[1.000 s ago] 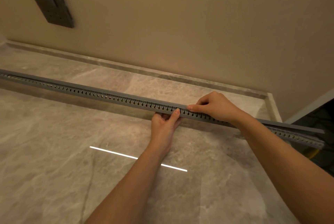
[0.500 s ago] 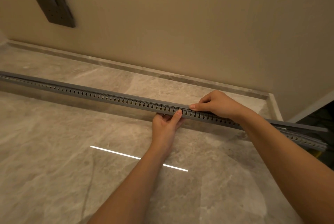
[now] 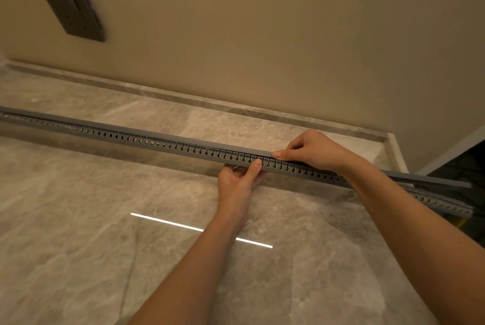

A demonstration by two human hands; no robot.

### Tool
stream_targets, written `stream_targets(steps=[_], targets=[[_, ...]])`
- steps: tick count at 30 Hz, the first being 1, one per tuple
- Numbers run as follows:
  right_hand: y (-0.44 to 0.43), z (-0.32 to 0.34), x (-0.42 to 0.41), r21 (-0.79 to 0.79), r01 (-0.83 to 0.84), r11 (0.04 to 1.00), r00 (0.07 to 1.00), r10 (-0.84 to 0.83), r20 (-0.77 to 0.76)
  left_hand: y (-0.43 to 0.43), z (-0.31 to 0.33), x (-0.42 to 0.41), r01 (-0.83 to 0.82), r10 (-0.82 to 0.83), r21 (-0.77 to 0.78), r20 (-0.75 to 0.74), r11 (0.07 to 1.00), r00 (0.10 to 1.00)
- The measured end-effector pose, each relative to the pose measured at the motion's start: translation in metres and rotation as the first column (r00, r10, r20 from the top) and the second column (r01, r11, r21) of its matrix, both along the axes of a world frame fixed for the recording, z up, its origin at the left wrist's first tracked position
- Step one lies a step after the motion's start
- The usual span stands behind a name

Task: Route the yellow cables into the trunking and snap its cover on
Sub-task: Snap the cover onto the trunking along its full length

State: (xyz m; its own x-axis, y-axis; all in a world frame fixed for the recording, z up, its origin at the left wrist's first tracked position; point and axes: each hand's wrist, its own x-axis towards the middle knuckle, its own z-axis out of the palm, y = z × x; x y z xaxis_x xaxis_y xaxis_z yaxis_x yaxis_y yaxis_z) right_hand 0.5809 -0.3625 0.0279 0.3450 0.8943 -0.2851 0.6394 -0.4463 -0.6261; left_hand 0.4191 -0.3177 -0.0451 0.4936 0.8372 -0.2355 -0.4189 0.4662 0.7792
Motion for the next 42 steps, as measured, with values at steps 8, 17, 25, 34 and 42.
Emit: stream_targets(steps=[8, 17, 25, 34, 42], targets=[[-0.002, -0.001, -0.006, 0.048, 0.041, 0.998, 0.999, -0.041, 0.010, 0.000, 0.002, 0.004, -0.021, 0.021, -0.028, 0.004, 0.999, 1.000], [-0.019, 0.004, -0.022, 0.033, -0.109, 0.993, 0.940, 0.092, 0.329, 0.000, 0.000, 0.005, -0.046, 0.046, -0.019, -0.003, 0.999, 0.999], [-0.025, -0.008, -0.054, 0.105, -0.189, 0.976, 0.685, 0.054, 0.727, 0.000, 0.001, 0.004, -0.050, 0.050, -0.023, -0.012, 0.998, 0.999], [-0.024, -0.005, -0.053, 0.061, -0.228, 0.972, 0.623, 0.098, 0.776, 0.000, 0.001, 0.006, -0.046, 0.046, -0.021, -0.018, 0.999, 0.999], [-0.022, -0.013, -0.045, 0.188, -0.279, 0.942, 0.620, 0.028, 0.784, 0.007, 0.009, -0.003, 0.213, -0.186, 0.053, -0.317, 0.976, 0.930]])
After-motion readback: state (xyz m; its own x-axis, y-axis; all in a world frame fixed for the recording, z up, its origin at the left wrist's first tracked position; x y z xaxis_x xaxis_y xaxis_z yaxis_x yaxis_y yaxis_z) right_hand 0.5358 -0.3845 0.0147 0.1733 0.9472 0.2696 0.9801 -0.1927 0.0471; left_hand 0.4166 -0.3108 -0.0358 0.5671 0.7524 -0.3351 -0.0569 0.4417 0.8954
